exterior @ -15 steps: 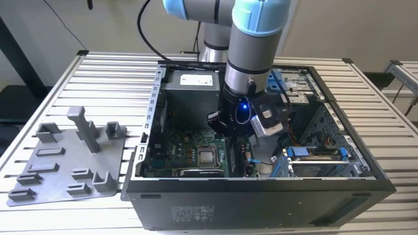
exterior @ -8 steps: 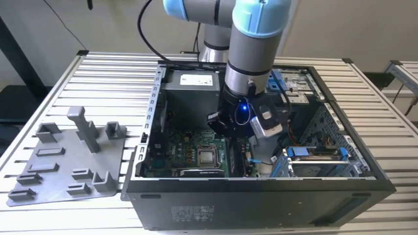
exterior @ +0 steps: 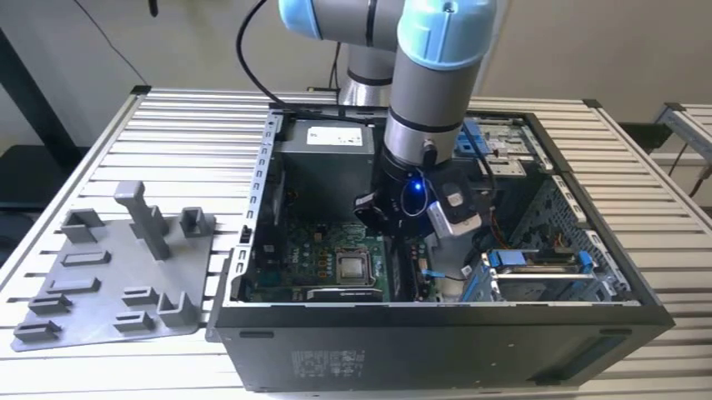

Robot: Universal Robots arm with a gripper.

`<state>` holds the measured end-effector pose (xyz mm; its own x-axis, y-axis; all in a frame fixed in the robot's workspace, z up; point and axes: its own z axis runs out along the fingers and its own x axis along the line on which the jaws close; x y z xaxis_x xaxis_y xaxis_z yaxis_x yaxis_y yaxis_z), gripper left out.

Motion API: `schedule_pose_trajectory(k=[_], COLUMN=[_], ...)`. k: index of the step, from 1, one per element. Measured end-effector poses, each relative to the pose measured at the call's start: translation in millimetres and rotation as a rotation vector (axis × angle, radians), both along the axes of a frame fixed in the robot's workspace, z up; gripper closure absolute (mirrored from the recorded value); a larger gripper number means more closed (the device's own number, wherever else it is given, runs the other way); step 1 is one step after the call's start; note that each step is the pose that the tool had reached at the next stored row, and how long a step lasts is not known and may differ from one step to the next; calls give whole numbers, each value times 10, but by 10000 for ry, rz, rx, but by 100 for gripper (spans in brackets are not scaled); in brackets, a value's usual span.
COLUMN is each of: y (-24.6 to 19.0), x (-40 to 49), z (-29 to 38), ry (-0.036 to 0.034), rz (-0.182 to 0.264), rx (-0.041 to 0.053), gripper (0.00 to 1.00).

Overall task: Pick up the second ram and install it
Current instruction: 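Insert the second ram into the second slot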

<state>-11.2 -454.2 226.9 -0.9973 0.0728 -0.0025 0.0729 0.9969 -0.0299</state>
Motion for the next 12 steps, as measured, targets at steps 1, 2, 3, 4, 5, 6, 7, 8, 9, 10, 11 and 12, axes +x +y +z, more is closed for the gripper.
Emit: schedule_pose_trajectory(k=[1,2,3,4,5,6,7,8,9,10,11,12], y=[0,1,1,0,0,0,0,1,1,1,1,0], x=[0,1,1,1,1,1,1,1,1,2,4,5], z=[-5,-16,-24,-25,-29,-32,-32,-33,-38,-42,-42,-42], ry=[-1,-1,-1,0,-1,-1,0,0,-1,-1,0,1], rz=[0,1,1,2,1,2,2,2,2,2,3,3], rx=[2,3,4,0,2,2,1,0,5,4,2,-1], gripper=[86,86,86,86,86,86,86,86,86,86,86,86])
